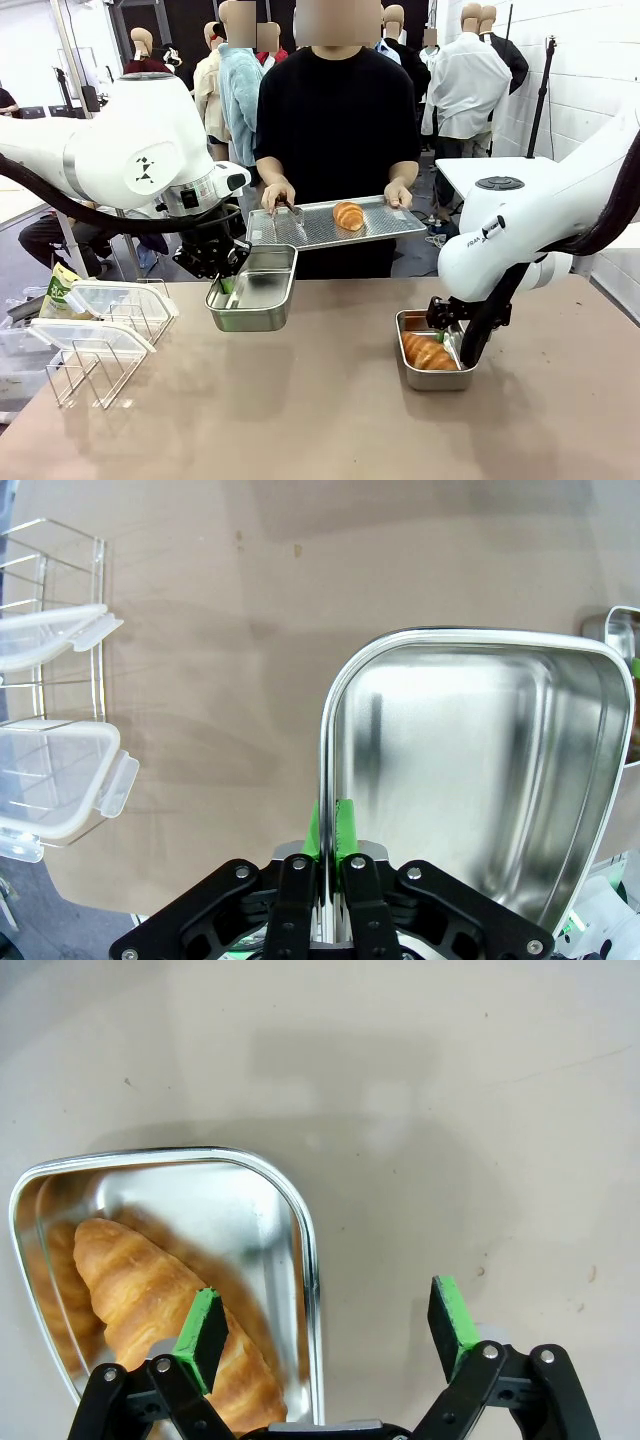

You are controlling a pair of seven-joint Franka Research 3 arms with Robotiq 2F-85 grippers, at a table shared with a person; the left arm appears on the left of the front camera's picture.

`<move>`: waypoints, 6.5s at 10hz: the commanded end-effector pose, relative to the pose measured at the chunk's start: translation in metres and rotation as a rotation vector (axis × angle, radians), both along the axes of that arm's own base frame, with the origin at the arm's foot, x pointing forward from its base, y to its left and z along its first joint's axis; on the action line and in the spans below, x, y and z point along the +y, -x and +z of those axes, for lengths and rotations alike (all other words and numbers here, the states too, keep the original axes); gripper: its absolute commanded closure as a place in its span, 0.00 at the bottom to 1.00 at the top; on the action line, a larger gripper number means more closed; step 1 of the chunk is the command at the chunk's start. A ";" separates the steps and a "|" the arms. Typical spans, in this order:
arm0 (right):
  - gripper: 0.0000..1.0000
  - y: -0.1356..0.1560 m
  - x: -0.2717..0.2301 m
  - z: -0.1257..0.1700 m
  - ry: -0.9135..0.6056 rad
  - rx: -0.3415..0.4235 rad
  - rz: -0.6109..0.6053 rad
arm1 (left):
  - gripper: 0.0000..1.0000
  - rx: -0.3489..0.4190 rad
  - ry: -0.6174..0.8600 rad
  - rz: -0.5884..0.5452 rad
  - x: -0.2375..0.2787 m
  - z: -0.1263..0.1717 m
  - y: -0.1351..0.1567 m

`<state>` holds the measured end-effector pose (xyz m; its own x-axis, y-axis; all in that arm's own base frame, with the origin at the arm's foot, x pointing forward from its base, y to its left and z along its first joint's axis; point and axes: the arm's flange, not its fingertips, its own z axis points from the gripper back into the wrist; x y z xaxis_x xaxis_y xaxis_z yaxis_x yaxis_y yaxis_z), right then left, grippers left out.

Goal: Place the bread in airtight containers.
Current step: Once an object is inside an Airtight Container , place the container in the center of the table.

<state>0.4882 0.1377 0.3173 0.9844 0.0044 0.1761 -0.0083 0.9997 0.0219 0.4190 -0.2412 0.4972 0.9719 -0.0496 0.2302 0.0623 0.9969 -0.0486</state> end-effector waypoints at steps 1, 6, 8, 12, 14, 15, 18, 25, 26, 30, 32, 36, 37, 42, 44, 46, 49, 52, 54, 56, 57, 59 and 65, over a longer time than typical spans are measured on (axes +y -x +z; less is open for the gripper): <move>0.00 0.001 0.001 -0.001 -0.007 -0.017 -0.006 | 1.00 -0.006 0.004 0.001 0.001 0.004 -0.001; 0.00 0.020 -0.010 0.025 0.065 -0.100 -0.013 | 1.00 -0.006 0.004 0.001 0.001 0.004 -0.001; 0.00 0.042 -0.011 0.069 0.046 -0.182 0.018 | 1.00 -0.006 0.004 0.001 0.001 0.004 -0.001; 0.00 0.084 -0.014 0.165 -0.037 -0.327 0.053 | 1.00 -0.006 0.004 0.001 0.001 0.004 -0.001; 0.00 0.093 -0.023 0.195 -0.068 -0.296 0.072 | 1.00 -0.006 0.004 0.001 0.001 0.004 -0.001; 0.00 0.094 -0.026 0.199 -0.063 -0.288 0.077 | 1.00 -0.006 0.004 0.001 0.001 0.004 -0.001; 0.00 0.083 -0.028 0.183 -0.072 -0.243 0.065 | 1.00 -0.006 0.004 0.001 0.001 0.004 -0.001; 0.00 0.096 -0.025 0.196 -0.042 -0.284 0.063 | 1.00 -0.006 0.004 0.001 0.001 0.004 -0.001; 0.00 0.096 -0.025 0.196 -0.042 -0.284 0.063 | 1.00 -0.006 0.004 0.001 0.001 0.004 -0.001; 0.00 0.096 -0.025 0.196 -0.042 -0.284 0.063 | 1.00 -0.006 0.004 0.001 0.001 0.004 -0.001; 0.00 0.096 -0.025 0.196 -0.042 -0.284 0.063 | 1.00 -0.006 0.004 0.001 0.001 0.004 -0.001; 0.00 0.096 -0.025 0.196 -0.042 -0.284 0.063 | 1.00 -0.006 0.004 0.001 0.001 0.004 -0.001; 0.00 0.096 -0.025 0.196 -0.042 -0.284 0.063 | 1.00 -0.006 0.004 0.001 0.001 0.004 -0.001; 0.00 0.096 -0.025 0.196 -0.042 -0.284 0.063 | 1.00 -0.006 0.004 0.001 0.001 0.004 -0.001; 0.00 0.096 -0.025 0.196 -0.042 -0.284 0.063 | 1.00 -0.006 0.004 0.001 0.001 0.004 -0.001; 0.00 0.096 -0.025 0.196 -0.042 -0.284 0.063 | 1.00 -0.006 0.004 0.001 0.001 0.004 -0.001; 0.00 0.096 -0.025 0.196 -0.042 -0.284 0.063 | 1.00 -0.006 0.004 0.001 0.001 0.004 -0.001; 0.00 0.096 -0.025 0.196 -0.042 -0.284 0.063 | 1.00 -0.006 0.004 0.001 0.001 0.004 -0.001; 0.00 0.096 -0.025 0.196 -0.042 -0.284 0.063 | 1.00 -0.006 0.004 0.001 0.001 0.004 -0.001; 0.00 0.096 -0.025 0.196 -0.042 -0.284 0.063 | 1.00 -0.006 0.004 0.001 0.001 0.004 -0.001; 0.00 0.096 -0.025 0.196 -0.042 -0.284 0.063 | 1.00 -0.006 0.004 0.001 0.001 0.004 -0.001; 0.00 0.096 -0.025 0.196 -0.042 -0.284 0.063 | 1.00 -0.006 0.004 0.001 0.001 0.004 -0.001; 0.00 0.096 -0.025 0.196 -0.042 -0.284 0.063 | 1.00 -0.006 0.004 0.001 0.001 0.004 -0.001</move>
